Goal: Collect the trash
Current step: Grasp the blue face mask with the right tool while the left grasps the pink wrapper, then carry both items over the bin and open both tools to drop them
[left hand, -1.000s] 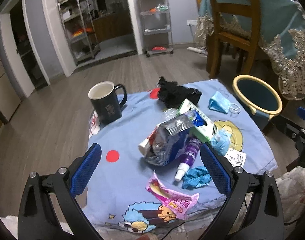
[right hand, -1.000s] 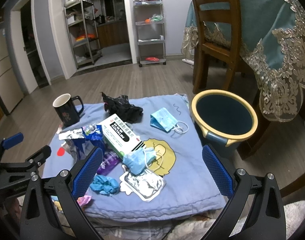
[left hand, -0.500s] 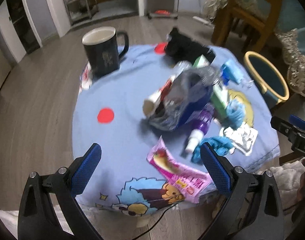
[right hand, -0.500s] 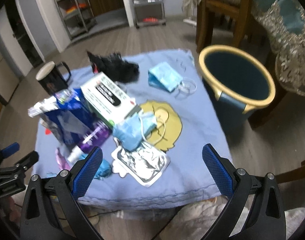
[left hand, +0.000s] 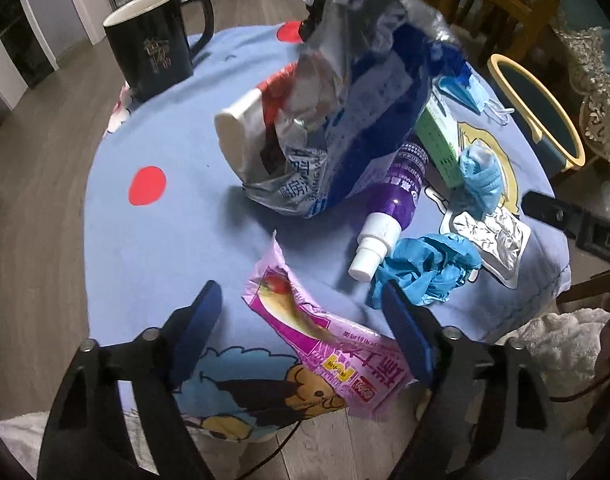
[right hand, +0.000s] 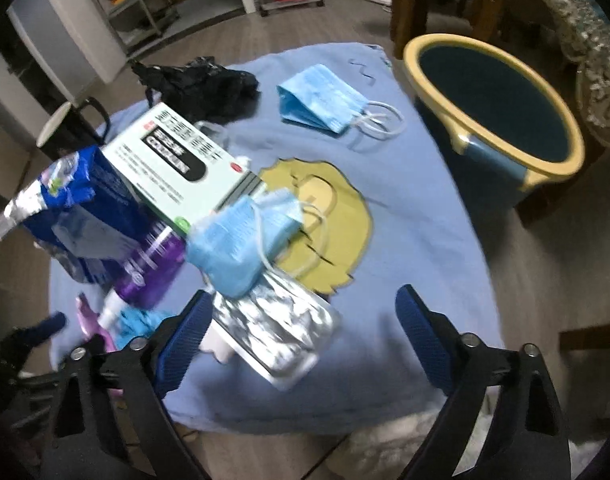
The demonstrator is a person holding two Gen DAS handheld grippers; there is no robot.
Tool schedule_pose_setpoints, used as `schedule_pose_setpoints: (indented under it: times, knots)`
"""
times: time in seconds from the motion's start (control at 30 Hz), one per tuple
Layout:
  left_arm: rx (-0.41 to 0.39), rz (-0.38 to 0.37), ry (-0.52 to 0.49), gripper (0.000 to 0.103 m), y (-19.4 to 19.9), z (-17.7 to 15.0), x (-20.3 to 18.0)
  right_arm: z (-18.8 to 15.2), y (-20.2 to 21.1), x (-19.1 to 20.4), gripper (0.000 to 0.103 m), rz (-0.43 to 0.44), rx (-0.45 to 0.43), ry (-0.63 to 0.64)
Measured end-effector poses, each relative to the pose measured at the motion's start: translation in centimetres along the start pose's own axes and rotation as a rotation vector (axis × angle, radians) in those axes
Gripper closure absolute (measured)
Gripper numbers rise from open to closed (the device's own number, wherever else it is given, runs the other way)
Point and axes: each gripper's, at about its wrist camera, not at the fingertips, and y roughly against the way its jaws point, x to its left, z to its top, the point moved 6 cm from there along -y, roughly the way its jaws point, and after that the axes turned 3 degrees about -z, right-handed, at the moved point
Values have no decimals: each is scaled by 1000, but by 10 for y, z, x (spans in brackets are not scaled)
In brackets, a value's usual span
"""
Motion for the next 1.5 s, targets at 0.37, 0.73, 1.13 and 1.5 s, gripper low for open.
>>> schedule_pose_setpoints:
  times: [0.37,0.73,1.13,1.5]
  knots:
    - [42,-20,0,82,-15,-2,4,8,-32,50,68,58,46,181]
    - [-108,-47,11,94,34,17,11,22,8,39,86,95,-39,84]
    - [-426,-102,-140,94,147,45,-31,73,108,13,87,112,-250,50]
    - [-551,-207,-341,94,198,107,-127,135,184,-81,87,76,-427,-16]
